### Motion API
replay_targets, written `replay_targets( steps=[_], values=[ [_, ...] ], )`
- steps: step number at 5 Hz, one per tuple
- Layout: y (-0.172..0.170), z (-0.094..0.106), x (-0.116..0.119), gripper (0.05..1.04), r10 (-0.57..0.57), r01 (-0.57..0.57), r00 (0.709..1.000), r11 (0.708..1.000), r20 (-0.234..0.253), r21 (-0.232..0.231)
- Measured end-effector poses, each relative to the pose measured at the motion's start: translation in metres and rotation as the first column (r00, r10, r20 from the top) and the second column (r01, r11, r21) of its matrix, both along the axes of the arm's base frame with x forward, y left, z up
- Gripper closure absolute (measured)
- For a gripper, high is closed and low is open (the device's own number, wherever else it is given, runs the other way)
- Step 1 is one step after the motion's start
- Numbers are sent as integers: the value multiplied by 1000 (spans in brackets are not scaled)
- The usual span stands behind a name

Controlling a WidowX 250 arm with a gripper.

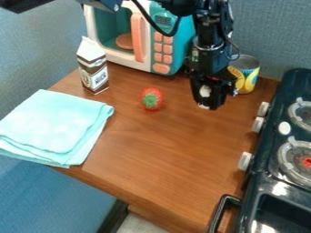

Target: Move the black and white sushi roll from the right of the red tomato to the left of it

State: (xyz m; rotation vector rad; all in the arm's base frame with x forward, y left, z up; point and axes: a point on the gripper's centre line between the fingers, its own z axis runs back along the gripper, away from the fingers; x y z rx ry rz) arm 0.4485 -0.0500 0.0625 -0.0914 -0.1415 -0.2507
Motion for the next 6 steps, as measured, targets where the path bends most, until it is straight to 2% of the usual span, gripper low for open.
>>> replay_targets(
  steps=[1, 2, 3, 4, 5, 6],
  values=[
    [19, -5, -3, 503, 20, -20, 1000, 999, -17, 49],
    [59, 8, -13, 503, 91, -92, 996, 994, 17, 53],
    [87, 30, -17, 503, 152, -155, 987, 987, 55, 50],
    [91, 28, -25, 503, 157, -158, 987, 987, 33, 18],
    [104, 39, -32, 503, 193, -194, 980, 981, 38, 29],
    [115, 38, -38, 503, 238, -238, 971, 966, 14, 100]
  ],
)
